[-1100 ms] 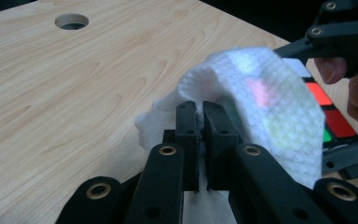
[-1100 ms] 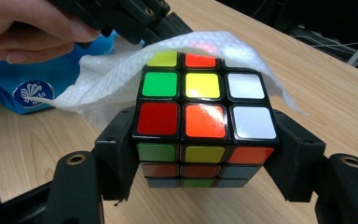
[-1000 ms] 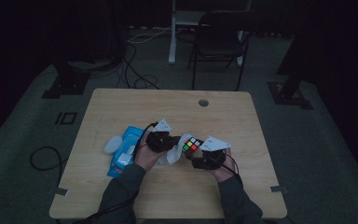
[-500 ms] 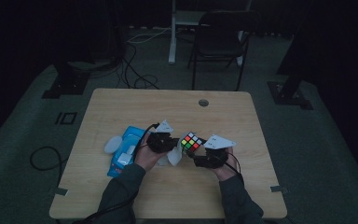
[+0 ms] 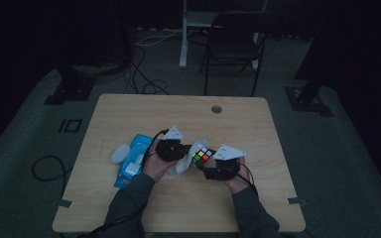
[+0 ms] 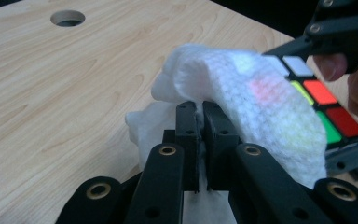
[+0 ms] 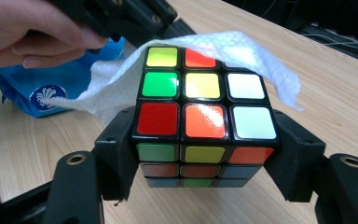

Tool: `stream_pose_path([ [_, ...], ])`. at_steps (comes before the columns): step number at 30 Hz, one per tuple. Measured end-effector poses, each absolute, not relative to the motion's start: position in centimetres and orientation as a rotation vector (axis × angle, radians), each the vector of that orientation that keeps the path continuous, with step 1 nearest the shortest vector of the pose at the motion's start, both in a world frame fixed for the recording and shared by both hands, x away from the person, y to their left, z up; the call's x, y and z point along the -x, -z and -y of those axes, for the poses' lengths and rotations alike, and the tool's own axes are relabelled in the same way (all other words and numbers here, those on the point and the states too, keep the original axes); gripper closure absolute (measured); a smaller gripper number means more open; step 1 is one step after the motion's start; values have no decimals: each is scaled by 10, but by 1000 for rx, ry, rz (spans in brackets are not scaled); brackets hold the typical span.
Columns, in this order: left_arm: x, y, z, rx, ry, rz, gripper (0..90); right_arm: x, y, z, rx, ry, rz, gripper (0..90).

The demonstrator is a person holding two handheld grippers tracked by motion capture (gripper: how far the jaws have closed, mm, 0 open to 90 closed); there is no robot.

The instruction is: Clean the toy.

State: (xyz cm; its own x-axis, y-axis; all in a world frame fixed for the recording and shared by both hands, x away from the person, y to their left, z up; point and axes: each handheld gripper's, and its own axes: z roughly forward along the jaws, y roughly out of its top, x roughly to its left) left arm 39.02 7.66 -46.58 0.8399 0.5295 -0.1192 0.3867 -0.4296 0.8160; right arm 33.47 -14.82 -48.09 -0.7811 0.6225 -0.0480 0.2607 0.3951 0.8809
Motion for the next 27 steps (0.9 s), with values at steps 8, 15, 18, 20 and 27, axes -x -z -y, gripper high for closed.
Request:
stream_pose_path([
  [8,-392,459,-79,-2026,-169,-668,865,-334,485,144,-746,-1326,-2314,343],
  [15,-392,457,-80,-2008,-165,-663,864,-333,485,142,-728,-1322,-2323,343],
  [18,-394,458,-79,-2014,-161,-660,863,-333,484,142,-727,-1324,-2325,343],
  [20,-394,460,-79,-2020,-156,-661,861,-333,484,142,-724,-1328,-2328,343],
  [27,-397,465,-78,-2037,-146,-668,861,-332,482,143,-712,-1346,-2324,343],
])
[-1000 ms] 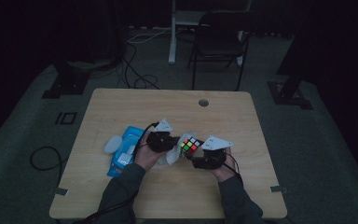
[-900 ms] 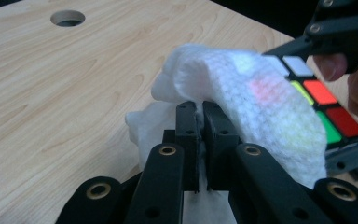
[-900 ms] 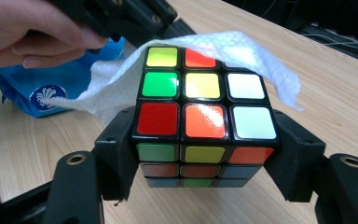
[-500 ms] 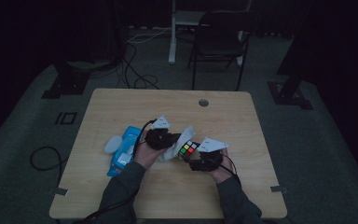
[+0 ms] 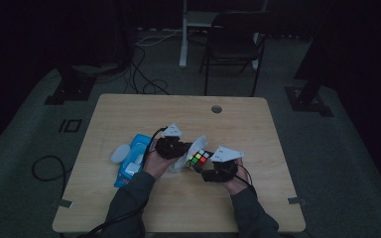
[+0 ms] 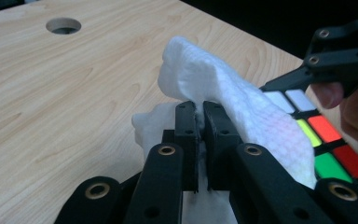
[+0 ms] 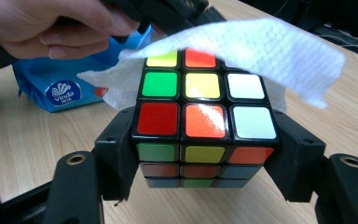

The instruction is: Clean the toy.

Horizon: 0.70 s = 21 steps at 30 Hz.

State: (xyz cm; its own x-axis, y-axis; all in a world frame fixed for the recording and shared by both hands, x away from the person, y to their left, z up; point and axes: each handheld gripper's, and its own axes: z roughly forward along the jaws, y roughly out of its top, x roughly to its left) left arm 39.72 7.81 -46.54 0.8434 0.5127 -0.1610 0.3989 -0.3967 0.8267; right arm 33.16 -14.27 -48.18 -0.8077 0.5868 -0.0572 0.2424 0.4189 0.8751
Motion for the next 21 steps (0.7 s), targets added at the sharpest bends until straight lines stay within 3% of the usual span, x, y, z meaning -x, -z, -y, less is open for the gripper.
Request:
stream_pose_path([
  [21,-389,469,-73,-2113,-218,-630,866,-339,476,162,-832,-1435,-2253,343],
])
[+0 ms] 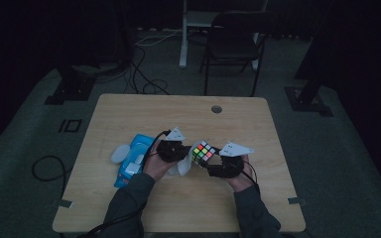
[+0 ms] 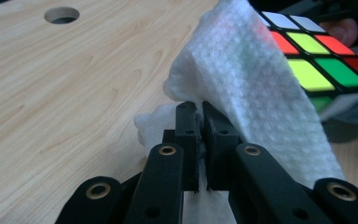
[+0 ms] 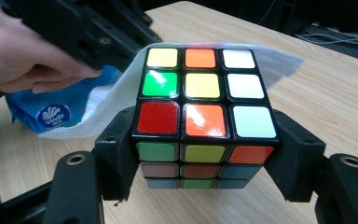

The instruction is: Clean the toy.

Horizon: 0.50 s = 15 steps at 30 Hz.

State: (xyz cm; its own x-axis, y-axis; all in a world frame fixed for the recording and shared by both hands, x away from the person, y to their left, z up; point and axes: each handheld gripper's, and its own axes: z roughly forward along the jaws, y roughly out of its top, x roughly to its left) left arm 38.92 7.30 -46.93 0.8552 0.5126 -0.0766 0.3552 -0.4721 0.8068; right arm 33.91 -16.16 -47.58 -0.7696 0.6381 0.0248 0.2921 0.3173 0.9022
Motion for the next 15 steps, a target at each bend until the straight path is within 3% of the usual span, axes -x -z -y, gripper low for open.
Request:
stream_pose_path([
  [15,-370,456,-77,-2042,-289,-604,867,-345,480,166,-947,-1401,-2224,343],
])
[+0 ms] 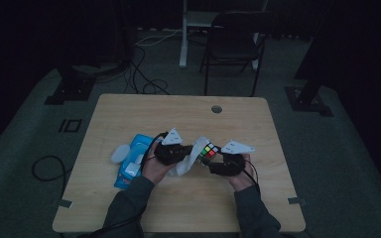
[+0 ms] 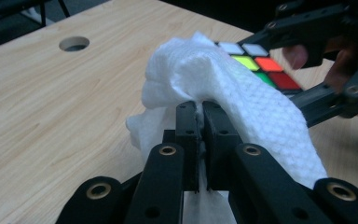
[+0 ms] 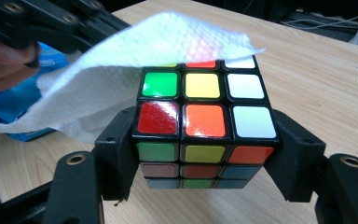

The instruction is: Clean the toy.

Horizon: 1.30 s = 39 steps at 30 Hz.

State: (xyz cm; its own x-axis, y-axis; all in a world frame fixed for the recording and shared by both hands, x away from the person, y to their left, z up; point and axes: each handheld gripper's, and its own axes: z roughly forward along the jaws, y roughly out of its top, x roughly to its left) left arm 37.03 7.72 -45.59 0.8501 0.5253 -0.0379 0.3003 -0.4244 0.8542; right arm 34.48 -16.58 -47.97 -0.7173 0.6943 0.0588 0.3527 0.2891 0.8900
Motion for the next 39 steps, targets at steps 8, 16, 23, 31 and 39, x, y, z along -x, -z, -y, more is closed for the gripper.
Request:
stream_pose_path([
  [8,-361,450,-73,-2042,-302,-563,866,-346,481,166,-972,-1393,-2224,343],
  [16,-360,452,-68,-2068,-291,-541,865,-346,480,166,-989,-1400,-2223,343],
  [23,-358,459,-62,-2110,-294,-536,866,-347,480,170,-1012,-1428,-2213,343],
  [31,-361,468,-59,-2156,-287,-541,865,-348,479,174,-1036,-1454,-2199,343],
  [39,-361,476,-54,-2214,-291,-536,865,-348,478,175,-1043,-1452,-2191,343],
])
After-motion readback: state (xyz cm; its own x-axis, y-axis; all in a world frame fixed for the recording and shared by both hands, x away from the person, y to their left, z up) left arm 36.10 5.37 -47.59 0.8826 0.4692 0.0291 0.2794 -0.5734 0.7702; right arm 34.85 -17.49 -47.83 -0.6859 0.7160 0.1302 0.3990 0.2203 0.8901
